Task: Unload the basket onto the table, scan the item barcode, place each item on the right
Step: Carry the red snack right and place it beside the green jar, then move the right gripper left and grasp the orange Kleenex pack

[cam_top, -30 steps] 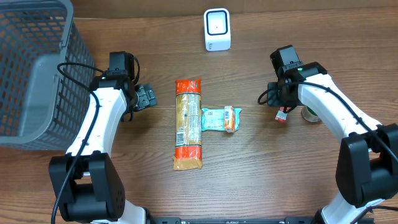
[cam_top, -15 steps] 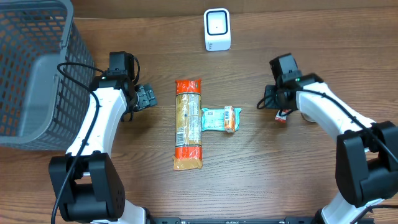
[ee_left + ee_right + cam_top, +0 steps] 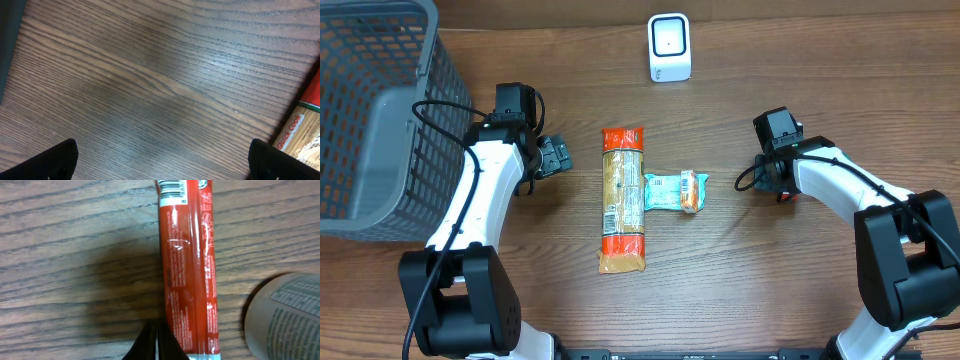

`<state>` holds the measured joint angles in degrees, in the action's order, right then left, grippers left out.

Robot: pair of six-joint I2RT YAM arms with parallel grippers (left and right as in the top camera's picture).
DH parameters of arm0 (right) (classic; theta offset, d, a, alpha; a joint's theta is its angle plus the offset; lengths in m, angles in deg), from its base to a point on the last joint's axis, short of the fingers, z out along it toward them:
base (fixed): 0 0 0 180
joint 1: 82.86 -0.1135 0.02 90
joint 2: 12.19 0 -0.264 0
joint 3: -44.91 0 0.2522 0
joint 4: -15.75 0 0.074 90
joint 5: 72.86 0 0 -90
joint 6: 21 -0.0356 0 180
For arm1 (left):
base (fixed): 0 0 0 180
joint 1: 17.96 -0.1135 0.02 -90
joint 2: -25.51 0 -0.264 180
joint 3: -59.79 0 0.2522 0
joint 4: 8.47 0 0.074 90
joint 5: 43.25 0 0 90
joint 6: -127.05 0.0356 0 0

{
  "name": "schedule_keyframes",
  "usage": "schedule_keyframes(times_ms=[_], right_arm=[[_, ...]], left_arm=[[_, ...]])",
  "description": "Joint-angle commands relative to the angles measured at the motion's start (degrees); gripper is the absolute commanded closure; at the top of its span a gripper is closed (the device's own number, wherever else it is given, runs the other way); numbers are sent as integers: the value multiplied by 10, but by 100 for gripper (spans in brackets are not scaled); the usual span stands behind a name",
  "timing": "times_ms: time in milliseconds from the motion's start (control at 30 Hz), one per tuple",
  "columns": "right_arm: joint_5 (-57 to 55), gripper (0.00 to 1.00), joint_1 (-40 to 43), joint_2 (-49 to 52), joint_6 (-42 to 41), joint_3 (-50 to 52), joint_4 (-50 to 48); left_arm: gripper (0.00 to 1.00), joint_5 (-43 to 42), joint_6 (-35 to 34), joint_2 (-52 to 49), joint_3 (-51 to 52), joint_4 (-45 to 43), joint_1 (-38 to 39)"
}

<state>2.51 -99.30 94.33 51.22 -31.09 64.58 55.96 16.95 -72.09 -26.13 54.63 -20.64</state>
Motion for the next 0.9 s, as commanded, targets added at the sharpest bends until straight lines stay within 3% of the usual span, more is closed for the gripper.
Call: schedule_keyframes(times_ms=[0, 233, 433, 600, 867], right_arm=[[-18, 96, 1, 0, -2, -2, -5], [42, 94, -2, -18, 30, -93, 100], [187, 91, -5, -30, 30, -190, 219], [298, 94, -12, -29, 30, -185, 243], [310, 94, -69, -29, 28, -155, 231]], left_arm=[[0, 0, 8, 11, -6, -1, 1], [0, 0, 8, 11, -6, -1, 1], [0, 0, 8, 11, -6, -1, 1], [0, 0, 8, 11, -6, -1, 1], [0, 0, 8, 11, -6, -1, 1]])
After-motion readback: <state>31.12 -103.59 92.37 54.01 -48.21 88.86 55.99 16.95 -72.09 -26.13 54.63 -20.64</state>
